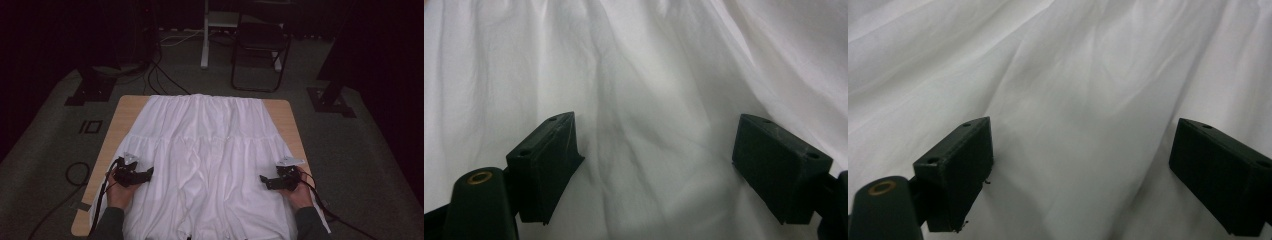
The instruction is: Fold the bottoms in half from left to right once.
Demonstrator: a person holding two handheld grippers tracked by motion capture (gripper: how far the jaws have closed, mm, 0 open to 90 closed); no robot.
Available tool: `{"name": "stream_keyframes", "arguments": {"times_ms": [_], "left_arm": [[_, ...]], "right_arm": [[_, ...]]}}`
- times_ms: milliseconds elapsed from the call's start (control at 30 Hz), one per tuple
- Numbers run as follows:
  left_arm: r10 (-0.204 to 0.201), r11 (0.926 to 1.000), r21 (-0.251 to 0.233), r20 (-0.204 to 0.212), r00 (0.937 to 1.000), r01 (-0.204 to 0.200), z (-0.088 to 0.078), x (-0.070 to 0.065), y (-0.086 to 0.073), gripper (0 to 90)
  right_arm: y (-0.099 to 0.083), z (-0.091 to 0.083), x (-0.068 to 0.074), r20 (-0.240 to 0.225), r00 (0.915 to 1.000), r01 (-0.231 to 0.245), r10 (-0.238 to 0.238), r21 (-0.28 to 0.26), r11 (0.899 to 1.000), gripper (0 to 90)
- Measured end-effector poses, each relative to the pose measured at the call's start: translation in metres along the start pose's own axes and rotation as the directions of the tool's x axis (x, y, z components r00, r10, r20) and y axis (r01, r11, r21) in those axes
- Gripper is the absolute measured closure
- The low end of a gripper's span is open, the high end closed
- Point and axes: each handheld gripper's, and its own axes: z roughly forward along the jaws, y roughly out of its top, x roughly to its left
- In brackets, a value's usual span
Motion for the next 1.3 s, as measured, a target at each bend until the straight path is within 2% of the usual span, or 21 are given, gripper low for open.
{"name": "stream_keyframes", "arguments": {"times_ms": [133,300,400,500,567,600,700,733,767,800,833,867,933,1000,1100,1133,1200,1300], "left_arm": [[-0.019,0.9998,-0.001,-0.021,0.9996,0.019,0.000,-0.002,0.001,20.7],[-0.022,0.9997,-0.006,-0.023,0.9995,0.022,-0.001,-0.002,0.001,24.0],[-0.015,0.9999,-0.008,-0.019,0.9997,0.015,-0.002,0.000,0.000,31.7],[-0.025,0.9993,-0.029,-0.017,0.9996,0.024,-0.011,0.005,0.002,32.5],[-0.033,0.9981,-0.053,-0.027,0.9991,0.031,-0.023,0.010,0.004,32.4],[-0.038,0.9971,-0.068,-0.050,0.9980,0.035,-0.030,0.014,0.004,32.1],[-0.072,0.9957,-0.065,-0.089,0.9935,0.066,-0.043,0.030,-0.002,28.0],[-0.105,0.9939,-0.049,-0.129,0.9861,0.099,-0.048,0.043,-0.011,26.3],[-0.105,0.9939,-0.049,-0.129,0.9861,0.099,-0.048,0.043,-0.011,24.7],[-0.148,0.9890,-0.024,-0.133,0.9801,0.146,-0.050,0.056,-0.020,22.5],[-0.148,0.9890,-0.024,-0.133,0.9801,0.146,-0.050,0.056,-0.020,20.1],[-0.159,0.9869,0.001,-0.169,0.9728,0.161,-0.049,0.064,-0.028,18.7],[-0.188,0.9813,0.011,-0.160,0.9691,0.192,-0.048,0.071,-0.034,17.5],[-0.196,0.9794,0.019,-0.159,0.9678,0.201,-0.047,0.072,-0.037,17.4],[-0.175,0.9820,0.041,-0.162,0.9710,0.184,-0.045,0.069,-0.039,16.6],[-0.165,0.9842,0.042,-0.136,0.9769,0.172,-0.046,0.064,-0.039,16.5],[-0.160,0.9853,0.039,-0.127,0.9788,0.166,-0.046,0.061,-0.040,16.5],[-0.114,0.9916,0.051,-0.096,0.9889,0.119,-0.048,0.044,-0.042,16.5]], "right_arm": [[0.000,0.000,0.001,0.003,1.0000,-0.004,0.004,0.000,1.000,9.9],[0.000,0.000,0.002,0.008,0.9999,-0.012,0.012,0.000,1.000,10.0],[0.000,0.000,0.002,0.009,0.9999,-0.012,0.012,0.000,1.000,10.0],[0.000,0.000,0.002,0.009,0.9999,-0.012,0.012,0.000,1.000,10.1],[0.000,0.000,0.002,0.011,0.9999,-0.013,0.013,0.000,1.000,10.3],[-0.001,-0.001,0.002,0.012,0.9999,-0.013,0.013,0.000,1.000,10.3],[-0.001,-0.001,0.002,0.014,0.9998,-0.014,0.014,-0.001,1.000,10.3],[-0.001,-0.001,0.002,0.014,0.9998,-0.014,0.014,-0.001,1.000,10.3],[-0.001,-0.001,0.002,0.014,0.9998,-0.014,0.014,-0.001,1.000,10.3],[-0.001,-0.001,0.002,0.014,0.9998,-0.014,0.014,-0.001,1.000,10.3],[-0.001,-0.001,0.002,0.014,0.9998,-0.014,0.014,-0.001,1.000,10.3],[-0.001,-0.001,0.002,0.014,0.9998,-0.014,0.014,-0.001,1.000,10.3],[-0.001,-0.001,0.002,0.014,0.9998,-0.014,0.014,-0.001,1.000,10.3],[-0.001,-0.001,0.002,0.014,0.9998,-0.014,0.014,-0.001,1.000,10.3],[-0.001,-0.001,0.002,0.014,0.9998,-0.014,0.014,-0.001,1.000,10.3],[-0.001,-0.001,0.003,0.014,0.9998,-0.015,0.015,0.000,1.000,10.3],[-0.001,-0.001,0.003,0.014,0.9998,-0.016,0.016,-0.001,1.000,10.3],[-0.002,-0.002,0.003,0.015,0.9997,-0.017,0.017,-0.002,1.000,10.3]]}}
